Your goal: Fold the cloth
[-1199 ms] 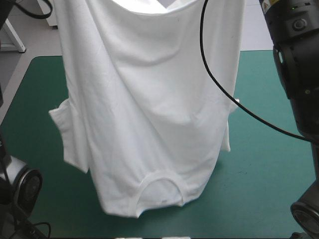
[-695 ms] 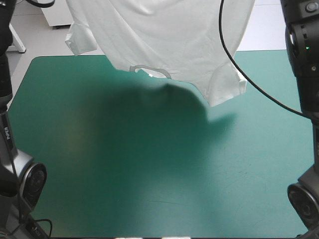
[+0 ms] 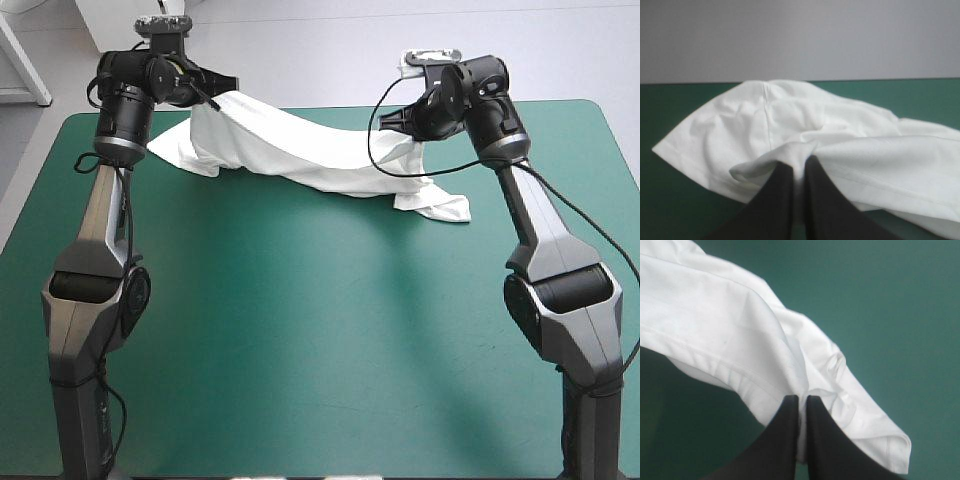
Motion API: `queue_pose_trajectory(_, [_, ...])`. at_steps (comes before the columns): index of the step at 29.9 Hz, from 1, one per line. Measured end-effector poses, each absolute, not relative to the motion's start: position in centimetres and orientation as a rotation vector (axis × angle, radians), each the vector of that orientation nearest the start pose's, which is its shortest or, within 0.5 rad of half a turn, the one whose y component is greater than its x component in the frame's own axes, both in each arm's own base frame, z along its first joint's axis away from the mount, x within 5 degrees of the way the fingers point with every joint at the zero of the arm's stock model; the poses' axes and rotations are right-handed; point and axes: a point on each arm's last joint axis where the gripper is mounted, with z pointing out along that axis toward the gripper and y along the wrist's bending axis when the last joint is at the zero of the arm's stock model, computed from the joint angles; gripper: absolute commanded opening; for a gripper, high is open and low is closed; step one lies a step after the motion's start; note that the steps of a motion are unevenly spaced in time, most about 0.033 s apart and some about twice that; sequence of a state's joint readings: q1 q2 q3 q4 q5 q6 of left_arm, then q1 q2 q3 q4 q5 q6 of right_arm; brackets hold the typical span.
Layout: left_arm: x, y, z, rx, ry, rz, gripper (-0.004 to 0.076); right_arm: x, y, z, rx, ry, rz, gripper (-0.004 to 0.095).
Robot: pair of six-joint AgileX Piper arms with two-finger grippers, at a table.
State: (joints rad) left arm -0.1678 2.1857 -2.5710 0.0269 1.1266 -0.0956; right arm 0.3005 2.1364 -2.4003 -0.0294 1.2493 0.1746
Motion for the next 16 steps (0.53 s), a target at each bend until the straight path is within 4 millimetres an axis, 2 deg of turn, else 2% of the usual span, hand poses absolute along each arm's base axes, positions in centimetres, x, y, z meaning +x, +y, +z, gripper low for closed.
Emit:
queue_pose_trajectory(7, [47.3,-8.0,37.5,0.080,2.347,-0.132,-0.0009,44.3,13.7,32.0,-0.213,2.655,0.144,-0.0019])
queue_pose_trajectory(10, [46.2,-7.9,34.9,0.066,2.390,-0.141,-0.0009,42.9,13.4,31.3,-0.213,2.667,0.149,-0.0019])
queue_pose_trajectory(12, [44.2,-7.5,33.5,0.037,2.387,-0.152,-0.0009,41.4,12.9,30.7,-0.210,2.671,0.149,-0.0019])
queue_pose_trajectory(13, [42.8,-7.3,33.4,0.031,2.376,-0.155,-0.0009,40.7,12.7,30.4,-0.202,2.675,0.151,-0.0019])
queue_pose_trajectory(16, [38.3,-6.5,31.5,0.020,2.393,-0.156,-0.0009,37.8,12.1,28.4,-0.180,2.726,0.181,-0.0019])
